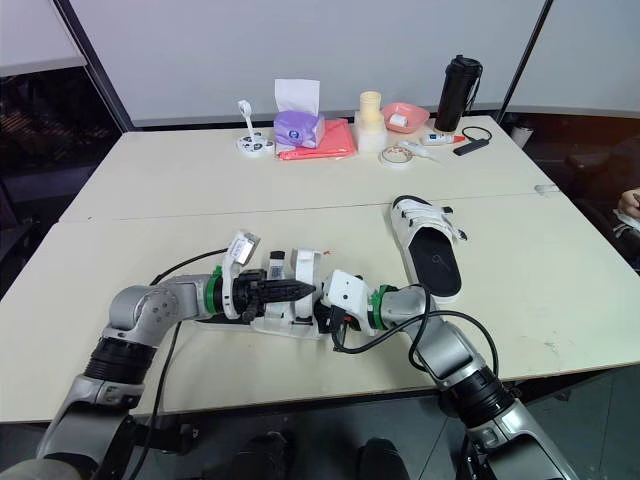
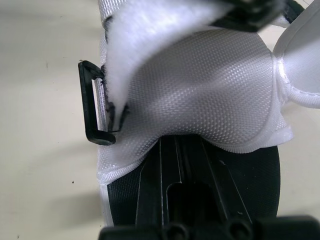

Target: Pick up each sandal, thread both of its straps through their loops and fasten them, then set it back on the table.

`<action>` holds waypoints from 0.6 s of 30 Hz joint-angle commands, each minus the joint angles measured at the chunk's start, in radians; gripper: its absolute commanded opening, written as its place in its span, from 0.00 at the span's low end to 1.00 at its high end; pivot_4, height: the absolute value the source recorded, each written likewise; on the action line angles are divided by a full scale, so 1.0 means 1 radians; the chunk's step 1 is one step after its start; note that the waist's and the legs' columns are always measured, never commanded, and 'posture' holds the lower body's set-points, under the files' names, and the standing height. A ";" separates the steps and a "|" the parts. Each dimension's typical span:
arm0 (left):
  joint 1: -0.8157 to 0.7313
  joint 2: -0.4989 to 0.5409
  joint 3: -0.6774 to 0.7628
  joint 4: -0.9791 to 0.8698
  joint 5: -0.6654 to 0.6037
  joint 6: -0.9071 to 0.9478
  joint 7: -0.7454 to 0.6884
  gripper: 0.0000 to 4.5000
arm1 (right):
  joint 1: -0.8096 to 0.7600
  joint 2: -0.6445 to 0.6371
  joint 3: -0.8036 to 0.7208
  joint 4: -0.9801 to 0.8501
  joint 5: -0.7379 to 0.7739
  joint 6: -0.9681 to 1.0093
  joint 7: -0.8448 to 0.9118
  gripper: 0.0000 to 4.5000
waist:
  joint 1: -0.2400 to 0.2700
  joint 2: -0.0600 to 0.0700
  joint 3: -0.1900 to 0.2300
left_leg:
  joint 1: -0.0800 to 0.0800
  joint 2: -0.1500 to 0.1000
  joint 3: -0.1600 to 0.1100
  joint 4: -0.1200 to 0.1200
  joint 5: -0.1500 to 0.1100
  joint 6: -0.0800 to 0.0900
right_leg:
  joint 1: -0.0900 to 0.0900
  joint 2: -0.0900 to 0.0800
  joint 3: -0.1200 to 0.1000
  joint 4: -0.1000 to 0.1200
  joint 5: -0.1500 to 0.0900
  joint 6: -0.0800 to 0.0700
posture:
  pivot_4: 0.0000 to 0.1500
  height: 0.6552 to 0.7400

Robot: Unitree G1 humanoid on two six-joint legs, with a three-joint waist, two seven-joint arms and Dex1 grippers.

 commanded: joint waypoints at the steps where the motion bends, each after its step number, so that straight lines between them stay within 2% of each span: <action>1: -0.017 0.011 -0.012 0.022 0.009 0.003 -0.025 0.00 | 0.037 -0.016 0.042 0.067 -0.055 0.058 -0.009 0.00 | 0.000 0.000 0.000 | 0.000 0.000 0.000 0.000 -0.001 -0.001 | 0.000 0.000 0.000 0.000 0.000 0.000 | 1.00 0.93; 18: -0.065 0.008 0.017 0.079 -0.008 0.033 -0.055 0.00 | 0.037 -0.015 0.048 0.065 -0.060 0.061 -0.017 0.00 | -0.001 0.000 0.000 | 0.000 0.001 0.000 -0.001 -0.001 -0.002 | 0.000 0.000 0.000 -0.002 0.000 0.000 | 1.00 0.93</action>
